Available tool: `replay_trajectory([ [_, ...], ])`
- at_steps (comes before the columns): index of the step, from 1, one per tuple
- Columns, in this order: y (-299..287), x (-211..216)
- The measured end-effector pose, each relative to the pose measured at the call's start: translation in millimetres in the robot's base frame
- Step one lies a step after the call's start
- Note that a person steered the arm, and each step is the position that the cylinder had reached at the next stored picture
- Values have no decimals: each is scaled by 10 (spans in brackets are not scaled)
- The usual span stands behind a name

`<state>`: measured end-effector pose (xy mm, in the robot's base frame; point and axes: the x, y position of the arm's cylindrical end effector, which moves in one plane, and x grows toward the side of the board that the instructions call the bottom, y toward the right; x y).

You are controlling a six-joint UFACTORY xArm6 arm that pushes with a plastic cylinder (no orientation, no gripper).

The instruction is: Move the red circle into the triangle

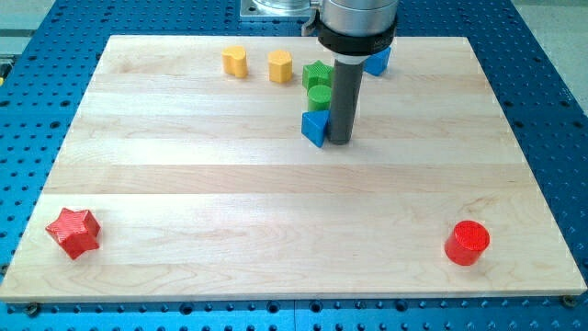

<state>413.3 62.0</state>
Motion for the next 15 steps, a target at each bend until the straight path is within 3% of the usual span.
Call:
replay_trajectory([
  [1,51,196],
  [2,552,419],
  [3,1529,625],
  [6,2705,1111],
  [7,2480,1911],
  [8,1632,1988],
  [9,637,1767],
  [10,601,1548],
  [11,780,1749],
  [12,1443,1575],
  [13,1375,1243],
  [14,1673,1288],
  [15,1380,1033],
])
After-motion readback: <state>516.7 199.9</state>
